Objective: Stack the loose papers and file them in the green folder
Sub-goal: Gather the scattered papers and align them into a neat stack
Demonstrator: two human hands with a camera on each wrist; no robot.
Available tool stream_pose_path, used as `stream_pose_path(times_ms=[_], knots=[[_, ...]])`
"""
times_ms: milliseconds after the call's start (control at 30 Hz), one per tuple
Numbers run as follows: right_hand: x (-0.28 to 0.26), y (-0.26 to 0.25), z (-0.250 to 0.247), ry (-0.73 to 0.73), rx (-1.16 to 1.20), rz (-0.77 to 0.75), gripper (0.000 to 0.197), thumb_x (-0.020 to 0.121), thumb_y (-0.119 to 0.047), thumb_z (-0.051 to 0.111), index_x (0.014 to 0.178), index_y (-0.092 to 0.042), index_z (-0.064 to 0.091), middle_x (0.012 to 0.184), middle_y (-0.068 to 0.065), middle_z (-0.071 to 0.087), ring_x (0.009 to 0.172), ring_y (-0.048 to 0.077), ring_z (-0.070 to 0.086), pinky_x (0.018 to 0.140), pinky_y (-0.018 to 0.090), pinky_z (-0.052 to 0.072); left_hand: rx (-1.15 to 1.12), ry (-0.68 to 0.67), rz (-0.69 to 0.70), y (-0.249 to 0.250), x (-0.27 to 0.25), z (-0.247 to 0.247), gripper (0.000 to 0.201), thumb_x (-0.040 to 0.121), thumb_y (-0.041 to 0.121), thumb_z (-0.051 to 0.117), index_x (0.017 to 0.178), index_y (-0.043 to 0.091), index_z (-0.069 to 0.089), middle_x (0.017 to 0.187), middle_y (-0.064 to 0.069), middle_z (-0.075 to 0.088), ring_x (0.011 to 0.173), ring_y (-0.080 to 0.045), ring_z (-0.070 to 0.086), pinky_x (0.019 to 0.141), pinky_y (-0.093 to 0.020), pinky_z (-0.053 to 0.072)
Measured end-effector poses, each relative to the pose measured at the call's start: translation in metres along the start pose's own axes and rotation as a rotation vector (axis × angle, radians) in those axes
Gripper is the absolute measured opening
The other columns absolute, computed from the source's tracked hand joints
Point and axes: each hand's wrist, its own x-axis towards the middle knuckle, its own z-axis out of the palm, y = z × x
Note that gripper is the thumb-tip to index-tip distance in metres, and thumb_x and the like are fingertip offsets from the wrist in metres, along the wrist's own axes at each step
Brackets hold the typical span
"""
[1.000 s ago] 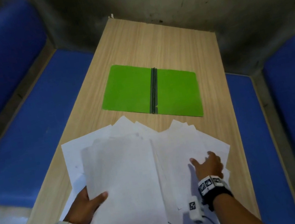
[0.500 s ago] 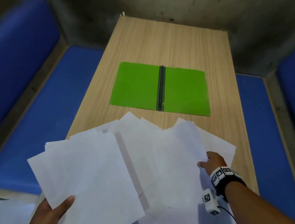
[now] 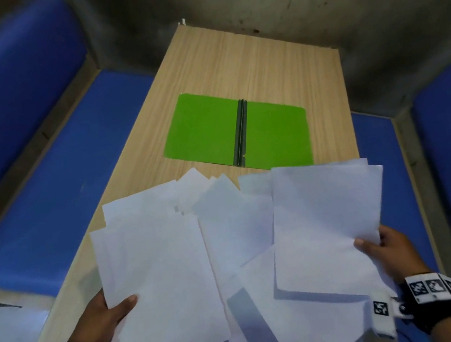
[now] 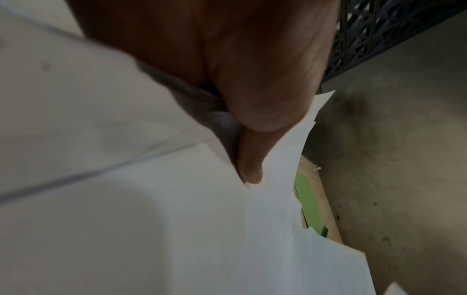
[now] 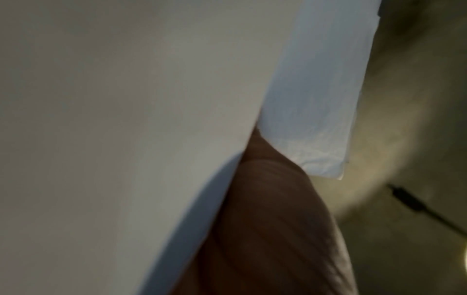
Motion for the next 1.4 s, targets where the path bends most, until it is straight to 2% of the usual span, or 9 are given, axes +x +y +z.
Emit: stream_pose_path(times_ms=[100,233,500,667,767,900,1167,1300,1400], knots=[[-0.015,-0.003,-0.003,0.027,0.052,-0.037,0.024,0.085,0.008,0.063,0.103,-0.008,0.065,0.097,0.006,0.07,0.083,0.01,0.069,0.073,0.02,0.055,-0.002,-0.089,-0.022,0.007,0.0,0.016,0.047,0.082,0.029,0.078,0.126,0.032,0.06,0.112,0.006,0.074,0.105,-0.023,0.069,0.097,-0.049,0.05],[-0.02,0.007,0.003,0.089,0.053,-0.049,0.013,0.081,-0.004,0.071,0.092,-0.011,0.069,0.098,0.011,0.073,0.093,0.028,0.069,0.083,0.039,0.051,0.004,-0.18,-0.057,0.007,0.006,0.035,0.059,0.072,0.038,0.082,0.126,0.03,0.061,0.114,0.004,0.075,0.104,-0.023,0.071,0.096,-0.051,0.052],[-0.033,-0.015,-0.007,0.496,0.246,-0.132,0.017,0.085,-0.018,0.072,0.096,-0.005,0.07,0.086,-0.013,0.069,0.064,-0.02,0.06,0.061,-0.004,0.045,-0.021,-0.248,-0.063,-0.004,0.018,0.056,0.074,0.06,0.04,0.085,0.127,0.022,0.061,0.11,-0.004,0.076,0.1,-0.029,0.073,0.093,-0.054,0.054],[-0.051,-0.024,0.05,0.495,0.392,-0.032,0.015,0.088,-0.017,0.068,0.1,-0.007,0.069,0.111,0.014,0.067,0.081,0.003,0.068,0.076,0.023,0.054,-0.079,-0.267,-0.06,-0.001,0.007,0.065,0.08,0.057,0.042,0.085,0.128,0.016,0.06,0.111,-0.007,0.076,0.102,-0.028,0.072,0.094,-0.051,0.054],[-0.073,-0.006,0.107,0.494,0.339,0.125,0.029,0.09,-0.01,0.065,0.112,0.008,0.062,0.112,0.011,0.063,0.101,0.021,0.06,0.068,0.016,0.048,-0.111,-0.288,-0.046,-0.005,0.0,0.071,0.079,0.059,0.046,0.085,0.128,0.018,0.06,0.114,-0.004,0.075,0.105,-0.026,0.071,0.095,-0.051,0.053],[-0.094,0.036,0.181,0.473,0.258,0.344,0.037,0.08,-0.019,0.073,0.109,0.002,0.066,0.11,0.019,0.07,0.101,0.032,0.067,0.091,0.045,0.053,-0.169,-0.288,-0.045,-0.012,-0.007,0.082,0.087,0.049,0.048,0.094,0.124,0.018,0.062,0.114,-0.003,0.075,0.106,-0.024,0.071,0.09,-0.042,0.057],[-0.114,0.053,0.234,0.268,0.372,0.561,0.029,0.072,0.013,0.072,0.1,0.008,0.066,0.103,0.018,0.067,0.09,0.028,0.062,0.083,0.037,0.051,-0.163,-0.209,0.008,-0.008,-0.011,0.101,0.059,0.076,0.052,0.077,0.127,0.03,0.057,0.115,0.014,0.073,0.109,-0.01,0.067,0.089,-0.027,0.055],[-0.103,0.079,0.227,0.257,0.406,0.525,0.06,0.041,-0.024,0.096,0.093,-0.005,0.073,0.104,0.01,0.074,0.097,0.032,0.069,0.091,0.054,0.053,-0.114,-0.163,-0.013,-0.013,-0.004,0.098,0.029,0.091,0.042,0.064,0.12,0.039,0.06,0.124,0.008,0.07,0.114,-0.018,0.066,0.103,-0.045,0.049],[-0.098,0.049,0.202,0.368,0.342,0.441,0.051,0.071,-0.025,0.084,0.112,0.001,0.067,0.118,0.015,0.068,0.111,0.031,0.063,0.096,0.032,0.045,-0.046,-0.168,-0.013,-0.013,-0.002,0.093,0.024,0.095,0.034,0.062,0.119,0.037,0.059,0.122,0.008,0.069,0.113,-0.019,0.066,0.102,-0.043,0.049]])
